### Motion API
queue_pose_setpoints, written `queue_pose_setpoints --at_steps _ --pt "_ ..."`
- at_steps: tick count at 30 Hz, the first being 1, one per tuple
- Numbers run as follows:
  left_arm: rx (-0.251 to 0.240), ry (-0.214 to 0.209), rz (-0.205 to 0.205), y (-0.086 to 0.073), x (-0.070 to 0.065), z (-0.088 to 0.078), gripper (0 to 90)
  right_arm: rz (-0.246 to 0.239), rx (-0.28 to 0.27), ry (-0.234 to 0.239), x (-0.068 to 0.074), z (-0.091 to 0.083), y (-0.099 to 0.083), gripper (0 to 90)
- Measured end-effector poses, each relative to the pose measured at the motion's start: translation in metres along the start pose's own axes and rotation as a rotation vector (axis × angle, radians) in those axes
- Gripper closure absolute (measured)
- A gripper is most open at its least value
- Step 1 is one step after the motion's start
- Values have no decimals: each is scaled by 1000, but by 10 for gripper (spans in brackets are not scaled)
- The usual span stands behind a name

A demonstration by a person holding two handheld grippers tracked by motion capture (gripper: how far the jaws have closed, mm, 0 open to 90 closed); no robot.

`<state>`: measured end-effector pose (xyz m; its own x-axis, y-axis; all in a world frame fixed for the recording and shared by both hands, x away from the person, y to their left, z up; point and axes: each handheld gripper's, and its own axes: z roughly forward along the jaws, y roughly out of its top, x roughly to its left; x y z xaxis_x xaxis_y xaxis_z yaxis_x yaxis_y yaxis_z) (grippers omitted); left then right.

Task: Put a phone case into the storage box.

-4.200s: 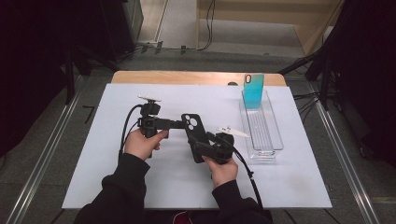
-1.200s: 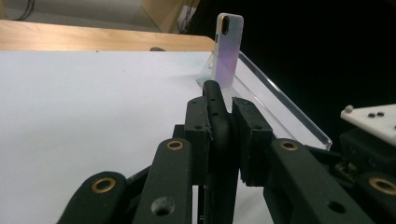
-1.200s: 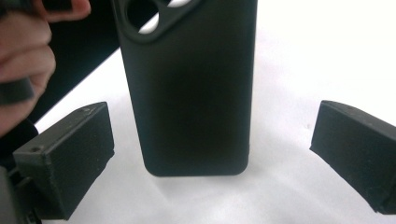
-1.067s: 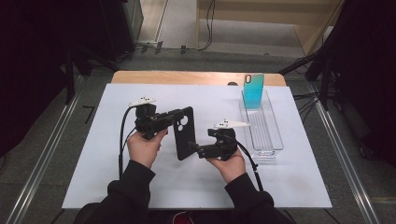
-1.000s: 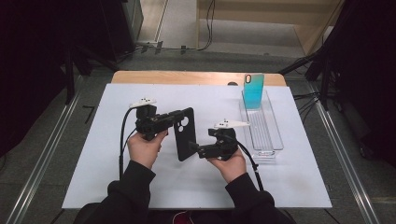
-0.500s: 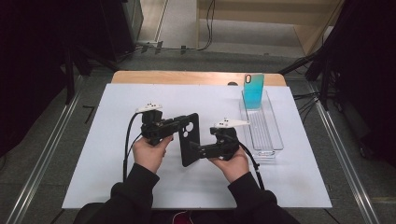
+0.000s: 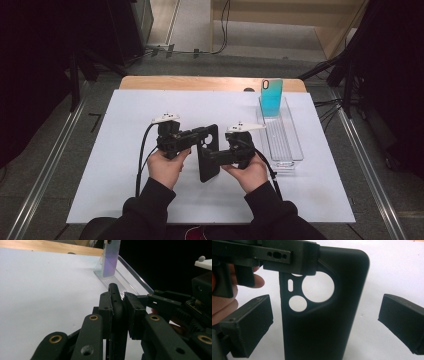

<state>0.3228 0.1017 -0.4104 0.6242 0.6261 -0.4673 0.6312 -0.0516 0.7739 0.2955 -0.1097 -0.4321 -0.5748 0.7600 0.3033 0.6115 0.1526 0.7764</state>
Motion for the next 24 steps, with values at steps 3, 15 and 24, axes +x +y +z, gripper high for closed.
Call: queue_pose_setpoints --at_steps 3,15,24 --pt "5 -2 -7 -1 -3 1 776 -10 4 -2 0 0 0 27" --pt "8 -8 -16 -7 -11 5 776 -16 16 -13 1 7 1 33" --pt "-11 5 -10 -8 -12 4 776 -11 -9 -7 2 9 3 83"
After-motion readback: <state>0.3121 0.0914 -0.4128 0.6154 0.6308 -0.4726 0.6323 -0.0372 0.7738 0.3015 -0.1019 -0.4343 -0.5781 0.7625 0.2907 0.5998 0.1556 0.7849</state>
